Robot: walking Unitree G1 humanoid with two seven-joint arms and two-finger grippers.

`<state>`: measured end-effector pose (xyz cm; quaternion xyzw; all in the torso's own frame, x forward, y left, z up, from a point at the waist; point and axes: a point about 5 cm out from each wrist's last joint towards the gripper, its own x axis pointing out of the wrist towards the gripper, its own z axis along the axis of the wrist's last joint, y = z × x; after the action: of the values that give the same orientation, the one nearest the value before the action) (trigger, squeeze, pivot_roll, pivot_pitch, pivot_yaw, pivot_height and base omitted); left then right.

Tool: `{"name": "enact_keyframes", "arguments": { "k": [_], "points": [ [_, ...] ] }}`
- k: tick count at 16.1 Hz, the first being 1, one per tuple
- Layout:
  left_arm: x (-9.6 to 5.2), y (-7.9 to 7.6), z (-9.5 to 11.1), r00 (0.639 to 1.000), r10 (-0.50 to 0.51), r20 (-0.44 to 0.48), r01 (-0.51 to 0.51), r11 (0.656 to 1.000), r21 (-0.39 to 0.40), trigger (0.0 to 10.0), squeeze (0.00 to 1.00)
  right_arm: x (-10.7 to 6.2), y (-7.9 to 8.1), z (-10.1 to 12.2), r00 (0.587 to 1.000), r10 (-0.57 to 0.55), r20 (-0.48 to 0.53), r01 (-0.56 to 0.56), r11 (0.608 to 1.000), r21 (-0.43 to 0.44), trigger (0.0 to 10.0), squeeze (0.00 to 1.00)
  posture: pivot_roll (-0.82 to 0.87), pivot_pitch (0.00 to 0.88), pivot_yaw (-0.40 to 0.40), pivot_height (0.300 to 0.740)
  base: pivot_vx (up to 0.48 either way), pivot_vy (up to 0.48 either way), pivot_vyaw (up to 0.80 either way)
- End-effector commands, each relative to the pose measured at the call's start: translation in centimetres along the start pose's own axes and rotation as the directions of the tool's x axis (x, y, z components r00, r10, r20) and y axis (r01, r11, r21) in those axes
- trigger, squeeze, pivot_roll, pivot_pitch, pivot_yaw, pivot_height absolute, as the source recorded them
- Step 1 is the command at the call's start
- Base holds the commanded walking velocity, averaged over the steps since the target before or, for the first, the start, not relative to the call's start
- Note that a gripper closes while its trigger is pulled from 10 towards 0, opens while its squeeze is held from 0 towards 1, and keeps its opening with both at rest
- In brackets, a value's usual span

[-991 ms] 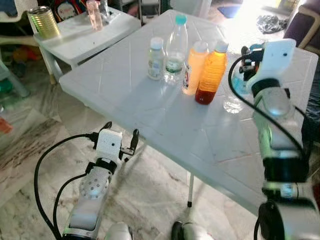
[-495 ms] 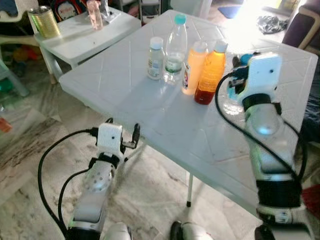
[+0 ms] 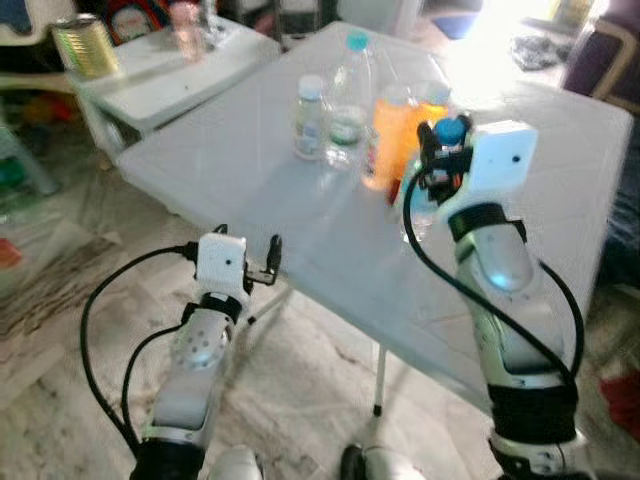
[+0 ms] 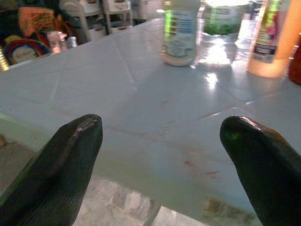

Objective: Restocking fridge

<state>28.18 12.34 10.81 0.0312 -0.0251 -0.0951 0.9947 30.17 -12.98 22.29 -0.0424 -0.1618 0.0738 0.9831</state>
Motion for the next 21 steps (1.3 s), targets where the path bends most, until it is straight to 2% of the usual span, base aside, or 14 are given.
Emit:
{"name": "enact_keyframes", "arguments": {
  "k": [1, 3, 7, 9, 10, 16, 21],
  "points": [
    [-0.2, 0.1, -0.3, 1.0, 0.003, -0.011, -0.003, 1.0, 0.006, 10.0, 0.0, -0.6, 1.4, 0.3, 0.995, 0.101, 0.024, -0.101, 0.994, 0.028, 10.0, 0.0, 0.1, 0.074, -0.023, 0.74, 0.0, 0.0, 0.0],
    [-0.4, 0.4, -0.5, 1.0, 0.01, -0.017, -0.01, 1.0, 0.009, 10.0, 0.0, -0.9, 1.6, 0.1, 0.992, 0.127, 0.024, -0.128, 0.992, 0.021, 10.0, 0.0, 0.1, 0.073, -0.026, 0.74, 0.0, 0.0, 0.0],
    [-0.6, 0.7, -0.7, 0.999, 0.039, -0.024, -0.039, 0.999, 0.007, 10.0, 0.0, -1.1, 1.5, -0.8, 0.991, 0.131, 0.001, -0.131, 0.991, 0.019, 10.0, 0.0, 0.11, 0.068, -0.029, 0.74, 0.0, 0.48, 0.0],
    [-0.7, 1.2, -0.7, 0.997, 0.079, -0.02, -0.079, 0.997, 0.028, 10.0, 0.0, -1.2, 1.5, -0.9, 0.991, 0.135, 0.001, -0.135, 0.991, 0.02, 10.0, 0.0, 0.12, 0.065, -0.032, 0.74, 0.0, 0.48, 0.0],
    [-1.0, 2.7, -0.6, 0.983, 0.181, -0.002, -0.181, 0.982, 0.05, 10.0, 0.0, -1.2, 1.6, -0.8, 0.99, 0.14, 0.013, -0.14, 0.99, 0.023, 10.0, 0.0, 0.12, 0.064, -0.031, 0.74, 0.0, 0.48, 0.0],
    [-1.9, 3.4, -0.9, 0.972, 0.237, -0.01, -0.235, 0.969, 0.081, 10.0, 0.0, -2.0, 1.3, -1.6, 0.994, 0.112, 0.002, -0.112, 0.993, 0.039, 10.0, 0.0, 0.13, 0.058, -0.02, 0.74, 0.0, 0.48, 0.0],
    [-1.8, 3.4, -0.9, 0.97, 0.244, 0.001, -0.243, 0.965, 0.099, 10.0, 0.0, -1.8, 1.8, -1.7, 0.991, 0.13, 0.02, -0.131, 0.99, 0.052, 10.0, 0.0, 0.15, 0.051, -0.022, 0.74, 0.0, 0.48, 0.77]
  ]
}}
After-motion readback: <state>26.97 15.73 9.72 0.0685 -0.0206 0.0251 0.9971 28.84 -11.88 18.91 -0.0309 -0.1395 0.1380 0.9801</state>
